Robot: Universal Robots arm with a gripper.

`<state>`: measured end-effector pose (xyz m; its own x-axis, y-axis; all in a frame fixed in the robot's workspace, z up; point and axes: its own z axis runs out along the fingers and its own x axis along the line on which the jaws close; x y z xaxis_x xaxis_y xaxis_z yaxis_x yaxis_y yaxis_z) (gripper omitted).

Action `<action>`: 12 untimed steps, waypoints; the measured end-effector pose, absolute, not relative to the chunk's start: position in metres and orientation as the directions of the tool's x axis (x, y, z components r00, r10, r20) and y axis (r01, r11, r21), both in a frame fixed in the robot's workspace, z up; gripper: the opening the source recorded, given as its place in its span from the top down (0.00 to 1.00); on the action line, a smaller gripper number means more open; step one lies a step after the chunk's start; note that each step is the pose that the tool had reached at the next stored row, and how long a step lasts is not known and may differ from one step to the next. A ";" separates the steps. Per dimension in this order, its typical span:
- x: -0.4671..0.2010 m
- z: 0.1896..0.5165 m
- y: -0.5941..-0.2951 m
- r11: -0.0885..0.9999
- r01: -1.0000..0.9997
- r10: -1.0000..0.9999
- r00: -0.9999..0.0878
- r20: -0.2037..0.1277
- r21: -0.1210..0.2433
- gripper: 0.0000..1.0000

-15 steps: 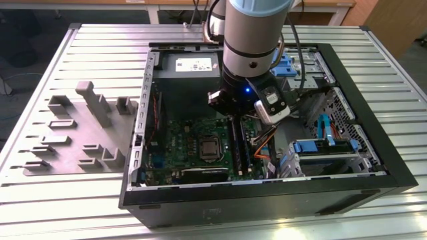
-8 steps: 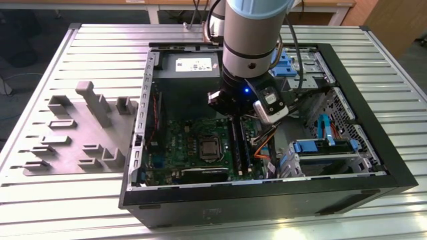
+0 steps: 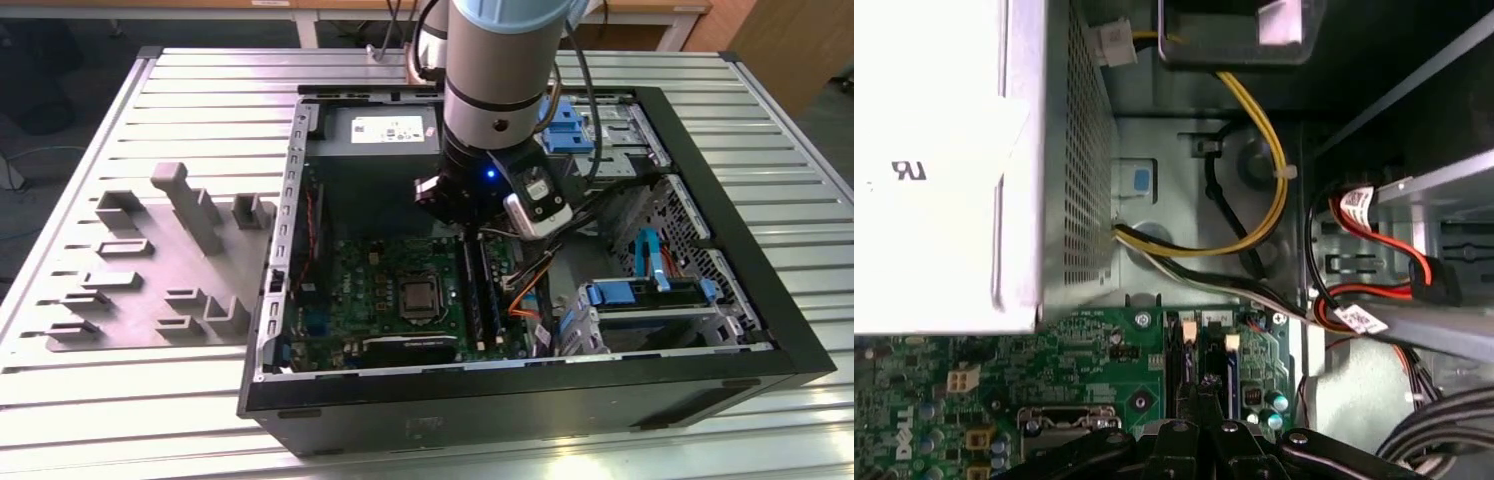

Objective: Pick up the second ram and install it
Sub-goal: 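Press down the second ram until it locks into place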

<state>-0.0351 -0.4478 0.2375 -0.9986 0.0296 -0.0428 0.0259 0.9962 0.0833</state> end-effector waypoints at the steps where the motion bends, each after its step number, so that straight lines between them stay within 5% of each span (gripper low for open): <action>1: -0.035 0.237 -0.447 0.996 0.026 0.030 -0.999 -0.043 0.083 0.89; 12: -0.035 0.228 -0.443 0.996 0.026 0.030 -0.999 -0.043 0.083 0.89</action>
